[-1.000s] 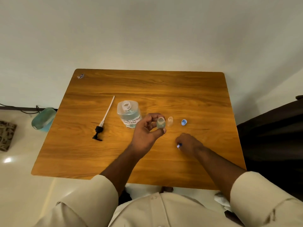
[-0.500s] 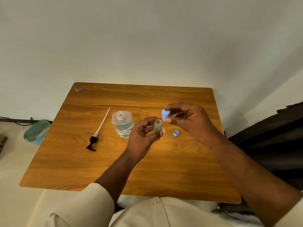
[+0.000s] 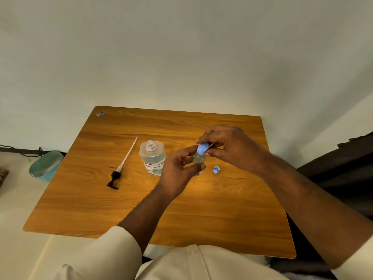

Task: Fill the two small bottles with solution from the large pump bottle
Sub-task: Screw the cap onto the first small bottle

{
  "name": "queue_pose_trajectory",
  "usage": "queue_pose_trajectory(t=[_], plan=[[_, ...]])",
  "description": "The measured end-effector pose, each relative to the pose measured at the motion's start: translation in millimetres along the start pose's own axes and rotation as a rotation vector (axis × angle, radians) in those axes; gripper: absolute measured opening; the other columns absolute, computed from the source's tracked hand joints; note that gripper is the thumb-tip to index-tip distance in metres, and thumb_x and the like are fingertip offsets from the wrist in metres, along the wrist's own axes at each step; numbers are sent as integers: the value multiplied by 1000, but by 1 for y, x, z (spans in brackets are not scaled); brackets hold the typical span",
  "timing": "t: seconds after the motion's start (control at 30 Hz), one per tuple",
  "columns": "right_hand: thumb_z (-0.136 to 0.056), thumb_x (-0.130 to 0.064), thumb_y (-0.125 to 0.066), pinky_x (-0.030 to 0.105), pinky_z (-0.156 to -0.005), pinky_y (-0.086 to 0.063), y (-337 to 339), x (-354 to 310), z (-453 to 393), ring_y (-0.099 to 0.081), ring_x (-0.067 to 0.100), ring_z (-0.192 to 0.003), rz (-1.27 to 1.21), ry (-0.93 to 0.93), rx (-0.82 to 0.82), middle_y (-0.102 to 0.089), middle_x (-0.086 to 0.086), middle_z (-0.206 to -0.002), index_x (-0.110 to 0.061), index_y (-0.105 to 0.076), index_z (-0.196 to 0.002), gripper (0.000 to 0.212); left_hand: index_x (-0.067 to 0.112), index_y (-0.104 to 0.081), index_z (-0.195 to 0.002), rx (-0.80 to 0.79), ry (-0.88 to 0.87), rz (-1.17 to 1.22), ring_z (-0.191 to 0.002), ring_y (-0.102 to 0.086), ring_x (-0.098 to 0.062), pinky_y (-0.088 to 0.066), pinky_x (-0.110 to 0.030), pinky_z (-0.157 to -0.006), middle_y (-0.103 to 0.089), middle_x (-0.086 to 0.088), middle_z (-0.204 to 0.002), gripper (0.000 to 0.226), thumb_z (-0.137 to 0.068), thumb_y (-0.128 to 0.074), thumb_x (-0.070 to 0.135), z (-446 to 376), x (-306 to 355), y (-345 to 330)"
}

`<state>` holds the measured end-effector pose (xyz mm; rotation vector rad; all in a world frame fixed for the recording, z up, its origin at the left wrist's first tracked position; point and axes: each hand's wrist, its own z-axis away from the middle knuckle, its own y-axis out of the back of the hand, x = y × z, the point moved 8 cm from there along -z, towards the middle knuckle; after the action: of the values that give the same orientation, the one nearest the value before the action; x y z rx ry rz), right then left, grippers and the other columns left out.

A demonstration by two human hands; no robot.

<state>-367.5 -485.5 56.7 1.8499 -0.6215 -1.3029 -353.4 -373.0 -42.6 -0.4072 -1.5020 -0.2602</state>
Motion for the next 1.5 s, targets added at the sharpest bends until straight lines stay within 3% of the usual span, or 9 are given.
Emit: queue_pose_trajectory(t=[0.2,0.37,0.6,0.67,0.8,0.97,1.1,1.33,1.5], plan=[[-79,-27,-74,24,-65,-49,-6,2,-10,-56,12,-78,217,-75,-41,-65,4,-97,-13,-68,-101,26,21,-67,-119,8,6,-44,-95,-71,-22,-60,-40,-66,-75,3,-103,50,-78,-73,-7,-2,0,4],[-57,-82,-57,23,-59,-43,1,12,-25,-56,10,-72,509,-262,-100,-64,-7,-88,-26,-65,-93,67,17,-67,-121,5,-9,-89,-92,-71,-15,-62,-38,-69,-75,7,-99,46,-80,-73,-3,-4,2,9],[-77,-16,-75,17,-69,-46,-3,-15,-43,-58,7,-88,189,-23,-360,-63,-7,-106,-26,-68,-109,34,17,-67,-119,28,25,-30,-103,-68,-23,-59,-32,-67,-73,-4,-107,48,-77,-76,-4,-12,2,21],[-83,-29,-69,21,-66,-47,-8,-23,-49,-56,8,-80,359,-17,-331,-64,-5,-96,-23,-70,-99,17,18,-69,-115,27,26,-39,-106,-67,-24,-59,-32,-68,-73,-3,-106,45,-76,-77,-3,-13,2,25],[-75,-78,-34,25,-54,-38,8,-17,-62,-51,11,-57,720,-156,-99,-58,-5,-65,-23,-64,-76,63,14,-67,-119,21,34,-54,-109,-66,-26,-61,-36,-69,-71,-6,-111,46,-77,-78,0,-16,2,36],[-79,-35,-72,19,-65,-43,-7,-24,-61,-53,3,-80,253,-143,-309,-61,-18,-100,-27,-67,-109,32,22,-68,-117,-27,-5,-53,-104,-69,-17,-59,-34,-73,-74,1,-108,49,-76,-77,-3,-23,11,42],[-87,-62,-42,26,-54,-36,-2,-30,-70,-43,9,-54,727,-228,-138,-49,-5,-63,-20,-57,-74,47,23,-72,-106,-42,-23,-112,-103,-69,-12,-56,-52,-89,-75,3,-104,42,-72,-81,0,-28,14,46],[-81,-28,-71,16,-66,-43,8,-39,-63,-56,3,-84,221,-264,-242,-62,-17,-98,-30,-67,-109,28,15,-68,-120,-149,-35,-49,-106,-67,-25,-59,-42,-79,-73,-5,-110,50,-74,-79,-3,-37,22,58],[-88,-61,-41,25,-54,-37,2,-42,-72,-51,12,-61,701,-271,-115,-57,-3,-71,-17,-65,-83,50,16,-69,-118,-169,-14,-32,-106,-68,-20,-54,-56,-90,-74,-1,-110,47,-74,-79,-1,-38,16,60]])
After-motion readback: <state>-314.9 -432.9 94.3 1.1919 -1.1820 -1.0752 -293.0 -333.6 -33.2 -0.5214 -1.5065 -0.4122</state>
